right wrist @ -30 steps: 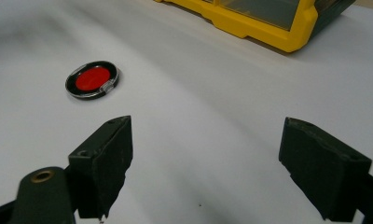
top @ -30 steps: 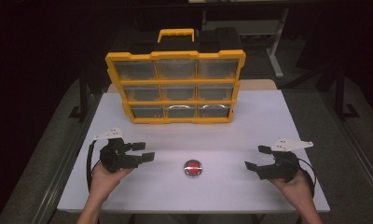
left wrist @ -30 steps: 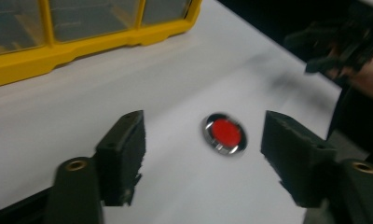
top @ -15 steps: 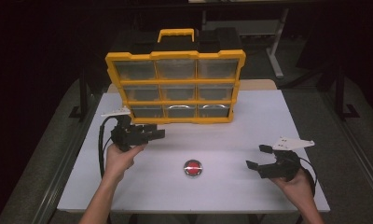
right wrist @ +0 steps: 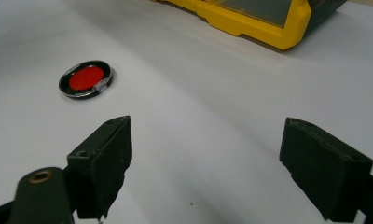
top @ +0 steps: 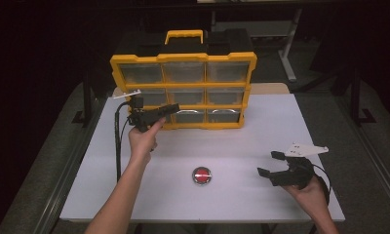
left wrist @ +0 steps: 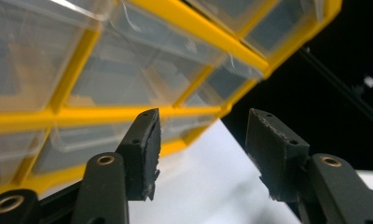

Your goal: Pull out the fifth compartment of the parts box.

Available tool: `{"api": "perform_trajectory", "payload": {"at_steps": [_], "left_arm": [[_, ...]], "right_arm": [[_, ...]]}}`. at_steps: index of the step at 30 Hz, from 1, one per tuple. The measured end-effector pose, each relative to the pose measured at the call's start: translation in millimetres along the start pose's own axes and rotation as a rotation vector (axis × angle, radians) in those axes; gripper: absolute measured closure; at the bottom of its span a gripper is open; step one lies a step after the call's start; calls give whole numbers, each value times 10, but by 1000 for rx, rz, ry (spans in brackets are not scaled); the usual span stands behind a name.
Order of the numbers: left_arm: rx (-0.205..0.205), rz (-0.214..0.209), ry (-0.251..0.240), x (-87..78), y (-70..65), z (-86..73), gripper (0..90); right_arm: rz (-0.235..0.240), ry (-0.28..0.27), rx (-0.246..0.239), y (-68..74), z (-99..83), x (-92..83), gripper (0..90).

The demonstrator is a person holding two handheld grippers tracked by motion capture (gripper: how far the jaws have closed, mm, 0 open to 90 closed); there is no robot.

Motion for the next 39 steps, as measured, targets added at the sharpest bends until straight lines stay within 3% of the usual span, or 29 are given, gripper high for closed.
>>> {"api": "perform_trajectory", "payload": {"at_steps": [5, 9, 16, 24, 39], "left_arm": [[-43, -3, -32, 130, 13, 43, 520], [-57, 5, -64, 252, 37, 79, 622], [-90, 4, -87, 364, 55, 133, 667], [-116, -13, -110, 419, 67, 146, 748], [-179, -34, -135, 450, 46, 131, 779]], "right_arm": [[3, -4, 3, -6, -4, -1, 160], [6, 1, 1, -16, -24, -1, 159], [9, -7, 5, -29, -21, -6, 159], [11, -5, 2, -15, -23, -9, 159], [14, -2, -1, -19, -32, 1, 159]]}}
Point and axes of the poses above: each handheld gripper's, and its own axes: x roughly forward along the jaws, z roughly out of its top, y roughly to its left, the point moved 6 cm from there along x, roughly forward along the jaws, and after that the axes turned 6 degrees about -x, right-handed, at the moved point
